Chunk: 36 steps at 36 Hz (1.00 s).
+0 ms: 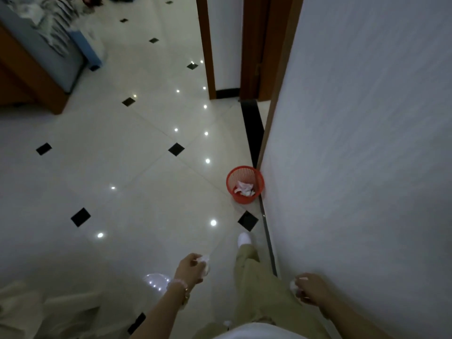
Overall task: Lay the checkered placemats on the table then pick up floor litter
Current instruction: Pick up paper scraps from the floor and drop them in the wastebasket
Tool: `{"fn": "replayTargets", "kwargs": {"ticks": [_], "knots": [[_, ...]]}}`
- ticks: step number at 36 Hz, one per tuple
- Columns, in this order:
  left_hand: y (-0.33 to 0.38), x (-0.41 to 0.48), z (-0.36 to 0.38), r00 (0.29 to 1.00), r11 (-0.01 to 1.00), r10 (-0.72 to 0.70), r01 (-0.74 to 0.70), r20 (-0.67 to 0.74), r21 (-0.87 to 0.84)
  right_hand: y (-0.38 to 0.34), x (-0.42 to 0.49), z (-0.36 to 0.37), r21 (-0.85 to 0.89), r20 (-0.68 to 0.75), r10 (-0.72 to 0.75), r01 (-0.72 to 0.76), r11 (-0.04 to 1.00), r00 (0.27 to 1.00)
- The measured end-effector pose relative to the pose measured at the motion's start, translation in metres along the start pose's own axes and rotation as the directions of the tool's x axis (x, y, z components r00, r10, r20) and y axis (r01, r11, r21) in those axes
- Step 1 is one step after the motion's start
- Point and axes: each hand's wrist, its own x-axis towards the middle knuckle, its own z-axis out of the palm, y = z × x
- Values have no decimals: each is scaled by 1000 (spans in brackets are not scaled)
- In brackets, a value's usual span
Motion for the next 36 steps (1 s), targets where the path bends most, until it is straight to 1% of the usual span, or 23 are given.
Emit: {"fn": "replayTargets", "kwargs": {"ticks": [3, 5, 9, 11, 13, 15, 18, 21, 24, 28, 31, 34, 36], "knots": [[14, 27, -1, 986, 980, -156, 148, -58, -130, -63, 27, -10, -54, 30, -49, 51, 997, 998], [31, 41, -2, 975, 963, -212, 198, -59, -186, -103, 45, -14, -47, 37, -70, 72, 996, 997], [71, 73, -1, 972, 948, -229, 212, -45, -236, -177, 76, -16, 26, 19, -85, 85, 996, 996], [92, 92, 4, 975, 952, -220, 205, -40, -228, -208, 92, -13, 109, 0, -66, 66, 992, 998], [115, 115, 11, 978, 954, -208, 199, -17, -227, -233, 107, -8, 156, -9, -49, 50, 987, 999], [137, 142, 21, 982, 964, -188, 182, -13, -194, -251, 126, -1, 235, -14, -27, 29, 972, 1000], [163, 191, 38, 985, 978, -172, 172, 10, -120, -266, 158, 11, 266, -38, 3, 8, 964, 999], [180, 241, 55, 984, 985, -172, 172, 40, 1, -273, 194, 25, 288, -49, 1, 13, 958, 999], [191, 286, 67, 984, 982, -168, 162, 56, 99, -274, 233, 39, 315, -101, 29, 5, 949, 994], [195, 352, 83, 979, 969, -199, 189, 49, 159, -273, 291, 56, 390, -140, 93, -31, 920, 986], [193, 401, 98, 969, 959, -241, 230, 51, 162, -276, 331, 67, 421, -156, 122, -46, 906, 980], [189, 444, 116, 965, 961, -246, 230, 90, 153, -282, 361, 78, 436, -165, 126, -42, 899, 978], [187, 463, 127, 962, 965, -240, 222, 129, 138, -286, 374, 85, 475, -129, 127, -51, 879, 984]]}}
